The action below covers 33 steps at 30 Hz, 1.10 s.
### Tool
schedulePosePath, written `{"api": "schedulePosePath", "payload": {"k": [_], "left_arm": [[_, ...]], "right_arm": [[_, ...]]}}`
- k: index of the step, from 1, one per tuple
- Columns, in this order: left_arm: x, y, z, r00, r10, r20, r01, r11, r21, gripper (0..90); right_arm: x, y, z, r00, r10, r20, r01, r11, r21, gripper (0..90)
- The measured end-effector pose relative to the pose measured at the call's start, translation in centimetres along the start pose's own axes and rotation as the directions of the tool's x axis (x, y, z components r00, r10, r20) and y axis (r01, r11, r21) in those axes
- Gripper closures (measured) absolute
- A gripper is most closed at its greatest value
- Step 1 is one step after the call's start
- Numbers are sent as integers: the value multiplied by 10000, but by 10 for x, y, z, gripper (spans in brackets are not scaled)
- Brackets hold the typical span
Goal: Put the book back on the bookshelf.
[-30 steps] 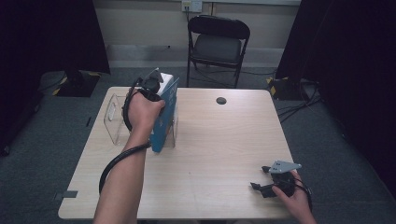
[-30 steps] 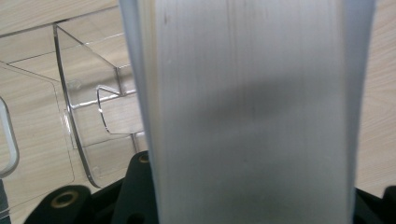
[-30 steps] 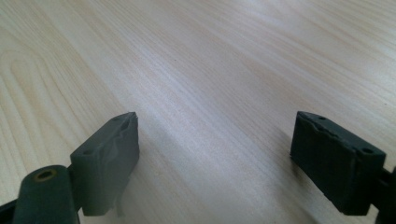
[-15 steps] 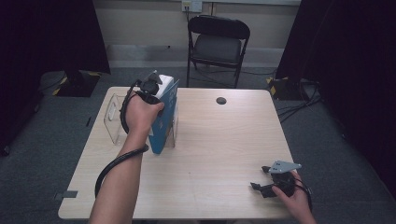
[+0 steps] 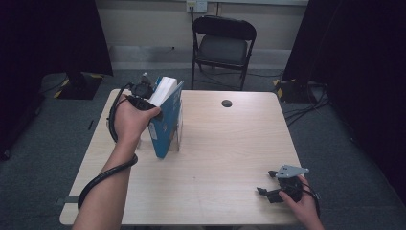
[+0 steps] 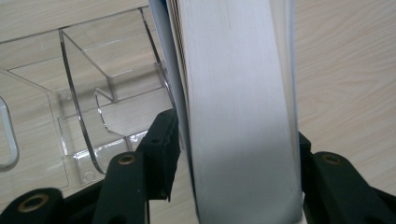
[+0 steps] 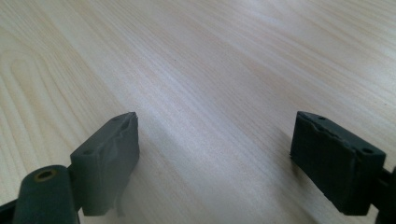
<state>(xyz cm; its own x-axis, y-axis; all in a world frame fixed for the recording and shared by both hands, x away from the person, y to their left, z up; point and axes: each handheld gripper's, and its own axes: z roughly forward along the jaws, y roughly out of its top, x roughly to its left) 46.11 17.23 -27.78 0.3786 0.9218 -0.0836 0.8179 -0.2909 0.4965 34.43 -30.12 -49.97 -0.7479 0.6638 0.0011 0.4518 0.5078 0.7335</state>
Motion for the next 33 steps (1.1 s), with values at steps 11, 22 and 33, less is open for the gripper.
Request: {"api": "schedulePosePath", "payload": {"k": [11, 22, 33], "left_arm": [[4, -19, -14, 9989, 272, 374, -255, 9987, -440, 508], [14, -42, -16, 9955, 503, 802, -442, 9961, -757, 456], [21, -67, -12, 9926, 429, 1139, -304, 9936, -1090, 393]], "right_arm": [[0, 0, 0, 10000, 0, 11, 0, 10000, -2, 149], [0, 0, 0, 10000, -8, 38, 8, 10000, -12, 149], [0, 0, 0, 10000, -20, 52, 20, 10000, -8, 150]]}}
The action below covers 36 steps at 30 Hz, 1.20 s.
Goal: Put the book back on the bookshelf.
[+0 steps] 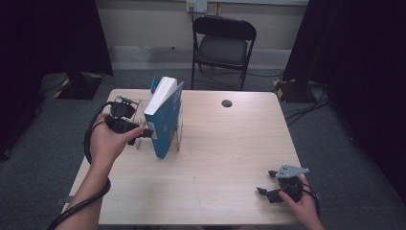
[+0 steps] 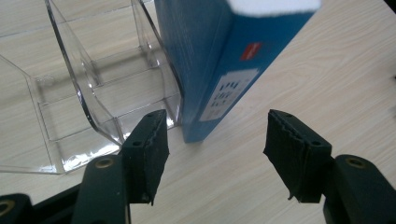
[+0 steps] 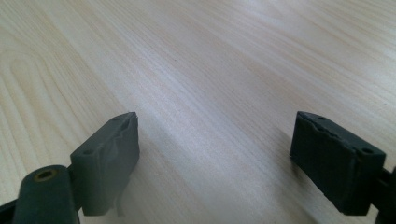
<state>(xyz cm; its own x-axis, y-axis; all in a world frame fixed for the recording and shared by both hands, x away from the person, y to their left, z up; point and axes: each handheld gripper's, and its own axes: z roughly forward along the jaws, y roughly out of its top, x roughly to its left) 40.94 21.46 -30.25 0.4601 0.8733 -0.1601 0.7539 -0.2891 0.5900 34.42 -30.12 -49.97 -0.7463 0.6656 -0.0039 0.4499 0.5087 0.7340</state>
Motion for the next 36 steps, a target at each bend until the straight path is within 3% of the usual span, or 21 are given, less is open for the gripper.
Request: {"api": "schedulePosePath", "payload": {"k": [15, 21, 25, 36], "left_arm": [[-5, -27, 9, 9980, 346, 536, -333, 9991, -250, 337], [-8, -35, 16, 9956, 351, 869, -316, 9986, -413, 307], [-9, -40, 20, 9938, 144, 1104, -94, 9989, -459, 279], [-14, -51, 29, 9905, 142, 1368, -72, 9987, -513, 240]], "right_arm": [[0, 0, 0, 10000, -4, -37, 4, 10000, -1, 150], [0, 0, 0, 10000, -6, -32, 6, 10000, 2, 150], [0, 0, 0, 10000, -6, -31, 6, 10000, 12, 150], [0, 0, 0, 10000, -1, -48, 1, 10000, 1, 150]]}}
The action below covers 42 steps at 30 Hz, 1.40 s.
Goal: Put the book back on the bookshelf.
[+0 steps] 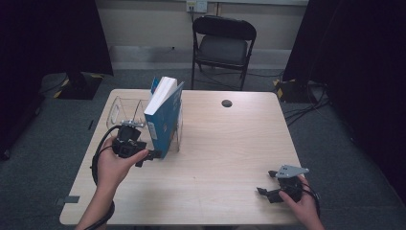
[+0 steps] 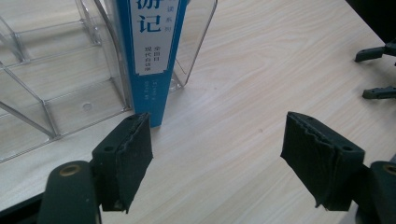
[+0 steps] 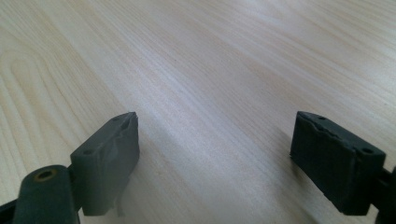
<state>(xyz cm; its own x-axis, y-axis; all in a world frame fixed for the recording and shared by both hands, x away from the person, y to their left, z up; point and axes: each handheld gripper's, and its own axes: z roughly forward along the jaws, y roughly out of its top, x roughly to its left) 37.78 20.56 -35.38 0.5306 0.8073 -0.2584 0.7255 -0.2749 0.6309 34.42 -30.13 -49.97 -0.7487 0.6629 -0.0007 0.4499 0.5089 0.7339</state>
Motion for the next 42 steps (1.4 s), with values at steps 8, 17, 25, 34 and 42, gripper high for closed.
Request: {"api": "schedulePosePath", "payload": {"k": [8, 17, 25, 34, 42], "left_arm": [[-2, -14, 9, 9999, 18, 108, -19, 9999, 134, 208], [-5, -25, 20, 9999, 87, 79, -89, 9997, 241, 159], [-8, -30, 28, 9998, 218, 32, -219, 9992, 327, 156], [-8, -40, 40, 9996, 260, 84, -263, 9986, 454, 155], [-3, -53, 49, 9999, 121, 114, -126, 9987, 488, 156]], "right_arm": [[0, 0, 0, 10000, -3, -1, 3, 10000, 0, 150], [0, 0, 0, 10000, -6, -4, 6, 10000, -1, 150], [0, 0, 0, 10000, -1, 2, 1, 10000, 0, 150], [0, 0, 0, 10000, -5, 17, 5, 10000, 0, 150], [0, 0, 0, 10000, -6, -5, 6, 10000, -2, 150]]}}
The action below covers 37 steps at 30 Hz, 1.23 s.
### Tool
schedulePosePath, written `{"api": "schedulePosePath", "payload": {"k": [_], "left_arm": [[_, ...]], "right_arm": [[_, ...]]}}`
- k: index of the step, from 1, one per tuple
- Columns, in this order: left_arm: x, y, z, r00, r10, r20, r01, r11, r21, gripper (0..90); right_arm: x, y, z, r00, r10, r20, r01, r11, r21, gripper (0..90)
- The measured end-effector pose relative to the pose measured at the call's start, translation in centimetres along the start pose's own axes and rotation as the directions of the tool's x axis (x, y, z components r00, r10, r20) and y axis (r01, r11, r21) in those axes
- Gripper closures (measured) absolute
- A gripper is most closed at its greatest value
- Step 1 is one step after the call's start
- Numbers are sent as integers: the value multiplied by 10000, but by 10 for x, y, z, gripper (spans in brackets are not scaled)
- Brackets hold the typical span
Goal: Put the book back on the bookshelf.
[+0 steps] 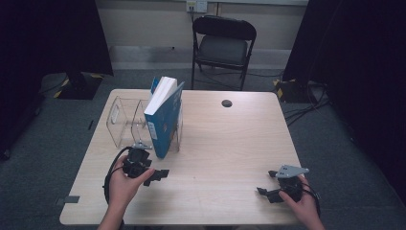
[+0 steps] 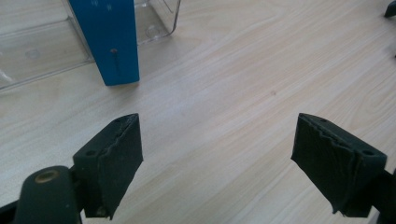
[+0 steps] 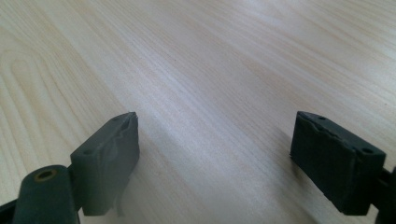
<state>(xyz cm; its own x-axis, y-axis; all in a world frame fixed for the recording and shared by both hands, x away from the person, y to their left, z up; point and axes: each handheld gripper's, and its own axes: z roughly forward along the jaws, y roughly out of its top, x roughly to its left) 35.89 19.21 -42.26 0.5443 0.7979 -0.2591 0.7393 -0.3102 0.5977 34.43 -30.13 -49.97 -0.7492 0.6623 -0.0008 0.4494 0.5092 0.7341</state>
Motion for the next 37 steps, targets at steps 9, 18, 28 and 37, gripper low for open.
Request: {"api": "schedulePosePath", "payload": {"k": [9, 18, 28, 37], "left_arm": [[5, -13, 11, 9999, 3, -117, 0, 9997, 240, 157], [11, -28, 17, 9996, 21, -288, -6, 9986, 527, 160], [14, -44, 22, 9954, 616, -733, -564, 9958, 716, 169], [18, -56, 28, 9799, 1439, -1385, -1357, 9885, 671, 163]], "right_arm": [[0, 0, 0, 10000, 3, 15, -3, 10000, 1, 150], [0, 0, 0, 10000, 0, 16, 0, 10000, 0, 150], [0, 0, 0, 10000, 2, 5, -2, 10000, 0, 150], [0, 0, 0, 10000, 2, 2, -2, 10000, -2, 150]]}}
